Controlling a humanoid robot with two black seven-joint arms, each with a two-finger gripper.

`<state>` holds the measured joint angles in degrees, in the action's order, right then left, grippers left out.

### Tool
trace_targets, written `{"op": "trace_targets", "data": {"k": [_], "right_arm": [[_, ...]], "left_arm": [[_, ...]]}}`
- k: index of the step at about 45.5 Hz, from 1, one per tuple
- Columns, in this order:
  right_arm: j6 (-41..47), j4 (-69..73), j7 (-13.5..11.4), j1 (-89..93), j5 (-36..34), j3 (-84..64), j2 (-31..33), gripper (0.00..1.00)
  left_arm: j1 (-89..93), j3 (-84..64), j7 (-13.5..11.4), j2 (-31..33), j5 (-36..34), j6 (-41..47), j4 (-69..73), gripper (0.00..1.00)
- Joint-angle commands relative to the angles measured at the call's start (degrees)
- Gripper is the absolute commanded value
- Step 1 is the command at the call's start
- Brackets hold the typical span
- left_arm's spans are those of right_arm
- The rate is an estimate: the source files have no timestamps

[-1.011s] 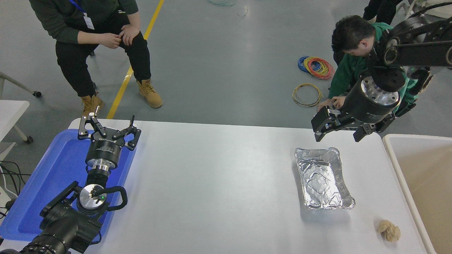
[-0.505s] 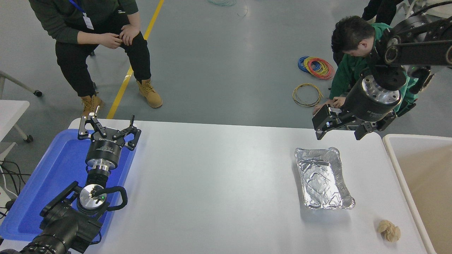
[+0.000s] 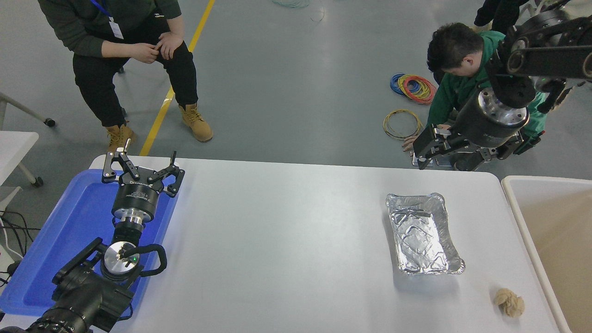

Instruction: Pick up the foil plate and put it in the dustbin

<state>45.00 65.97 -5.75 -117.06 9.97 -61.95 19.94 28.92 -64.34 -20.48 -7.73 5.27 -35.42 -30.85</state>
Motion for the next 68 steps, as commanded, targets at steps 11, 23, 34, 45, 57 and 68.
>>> {"op": "trace_targets", "data": {"k": [11,23,34,45,57,68], "right_arm": [[0.0,-2.51,0.21,1.4,-0.74,-0.01,0.97,1.0],[0.0,-5.59,0.21,8.69,-0.04,-1.42,1.06,1.0],[-7.2,-10.68,0.39,17.56,2.24,-0.54,1.15,1.0],[-13.18,-14.81,0.65,26.53,7.51,2.53,0.71,1.0],[-20.65,-18.6,0.65,34.79,14.37,7.64,0.18,0.96],[-27.07,-19.13,1.0,40.16,14.73,7.9,-0.61,0.9]], "left_arm": [[0.0,0.0,0.0,0.0,0.0,0.0,0.0,1.0],[0.0,0.0,0.0,0.0,0.0,0.0,0.0,1.0],[0.0,0.0,0.09,0.08,0.0,0.0,0.0,1.0],[0.0,0.0,0.09,0.08,0.0,0.0,0.0,1.0],[0.0,0.0,0.09,0.0,0.0,0.0,0.0,1.0],[0.0,0.0,0.09,0.08,0.0,0.0,0.0,1.0]]}}
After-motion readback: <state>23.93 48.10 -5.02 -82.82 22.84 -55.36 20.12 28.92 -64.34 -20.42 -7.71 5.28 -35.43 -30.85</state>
